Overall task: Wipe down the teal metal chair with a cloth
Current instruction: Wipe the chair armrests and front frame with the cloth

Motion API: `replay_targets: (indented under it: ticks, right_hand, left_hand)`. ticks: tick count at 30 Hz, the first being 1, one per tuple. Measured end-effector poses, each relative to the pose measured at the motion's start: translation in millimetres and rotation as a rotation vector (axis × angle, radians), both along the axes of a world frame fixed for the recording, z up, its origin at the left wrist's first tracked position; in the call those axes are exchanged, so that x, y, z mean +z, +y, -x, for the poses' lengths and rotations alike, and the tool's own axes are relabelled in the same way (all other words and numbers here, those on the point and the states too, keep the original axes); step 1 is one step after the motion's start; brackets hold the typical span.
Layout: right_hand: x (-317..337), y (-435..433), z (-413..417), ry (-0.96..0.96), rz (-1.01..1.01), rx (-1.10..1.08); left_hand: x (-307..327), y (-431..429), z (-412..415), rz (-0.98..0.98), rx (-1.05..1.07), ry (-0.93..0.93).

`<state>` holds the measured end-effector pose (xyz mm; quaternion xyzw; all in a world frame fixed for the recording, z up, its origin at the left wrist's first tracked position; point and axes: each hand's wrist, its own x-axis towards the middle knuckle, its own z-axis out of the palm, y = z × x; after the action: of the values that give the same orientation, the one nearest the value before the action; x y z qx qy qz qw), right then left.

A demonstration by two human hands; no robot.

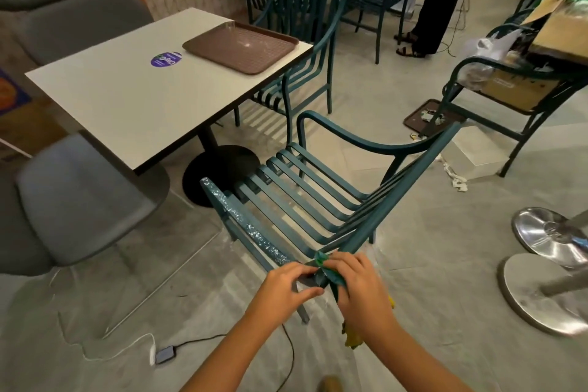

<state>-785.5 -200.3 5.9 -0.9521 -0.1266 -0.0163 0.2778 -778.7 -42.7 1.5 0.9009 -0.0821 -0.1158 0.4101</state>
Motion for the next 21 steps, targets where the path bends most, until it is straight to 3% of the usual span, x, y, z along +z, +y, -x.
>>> replay_targets:
  ticks: [6,12,21]
  right_hand:
    - [14,-11,-19,0.063,-0.086,-0.126]
    - [19,0,-13,0.127,-0.033,-0.231]
    - [14,44,22,0.093,-0.096,-0.42]
  left_hand:
    - [-4,13,-5,-0.012,-0.064,0.027]
    - [-11,17,-16,0.007,-0.178,0.058]
    - [-21,21,-41,0.091,-0.391,-0.03]
